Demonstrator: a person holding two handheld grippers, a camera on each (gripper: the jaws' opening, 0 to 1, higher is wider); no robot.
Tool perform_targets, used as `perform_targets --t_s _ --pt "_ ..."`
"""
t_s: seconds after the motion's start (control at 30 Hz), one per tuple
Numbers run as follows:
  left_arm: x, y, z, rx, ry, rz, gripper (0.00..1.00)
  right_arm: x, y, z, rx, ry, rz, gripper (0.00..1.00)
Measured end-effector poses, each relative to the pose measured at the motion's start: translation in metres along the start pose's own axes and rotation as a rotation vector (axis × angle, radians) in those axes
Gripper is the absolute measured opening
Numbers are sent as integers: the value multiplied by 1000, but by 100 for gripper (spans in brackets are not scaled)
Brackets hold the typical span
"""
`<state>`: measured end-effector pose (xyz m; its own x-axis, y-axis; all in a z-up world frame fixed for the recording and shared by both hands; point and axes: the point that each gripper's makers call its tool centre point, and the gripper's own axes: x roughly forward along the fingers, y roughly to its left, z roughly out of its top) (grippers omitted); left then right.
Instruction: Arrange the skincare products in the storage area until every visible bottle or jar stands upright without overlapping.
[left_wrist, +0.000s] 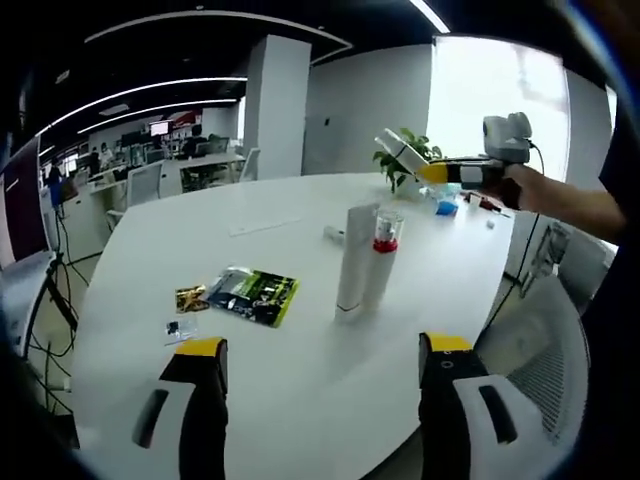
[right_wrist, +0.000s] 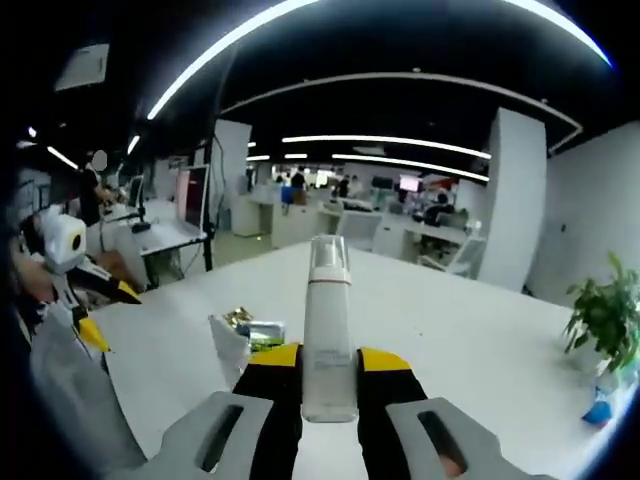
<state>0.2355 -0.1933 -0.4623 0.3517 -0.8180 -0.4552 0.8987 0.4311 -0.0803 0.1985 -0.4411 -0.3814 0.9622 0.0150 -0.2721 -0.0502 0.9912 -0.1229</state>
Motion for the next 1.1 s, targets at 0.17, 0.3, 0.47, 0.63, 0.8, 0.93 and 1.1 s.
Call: perform_targets --t_s 0.17,0.3,0.47,0.63,0.8,0.93,1.1 --pt "-1 -5 12 -49 -40 -32 74 -7 38 16 -20 -89 94 11" --pt "-6 -15 30 -81 -69 -57 76 -12 60 21 -21 -106 122 11" --pt "-10 -26 51 -168 -135 -105 76 -17 86 31 -31 -139 173 11" --pt "-15 -35 69 -244 -185 -154 75 -19 119 36 -61 -146 224 11" --pt "-24 -42 86 -311 -235 -211 71 -20 145 38 -90 -148 263 11" --pt "-29 -51 100 -307 -261 -240 71 -21 162 40 -106 -150 295 11" --pt "-35 -60 116 -350 -308 -291 64 -24 180 45 -167 -153 312 11"
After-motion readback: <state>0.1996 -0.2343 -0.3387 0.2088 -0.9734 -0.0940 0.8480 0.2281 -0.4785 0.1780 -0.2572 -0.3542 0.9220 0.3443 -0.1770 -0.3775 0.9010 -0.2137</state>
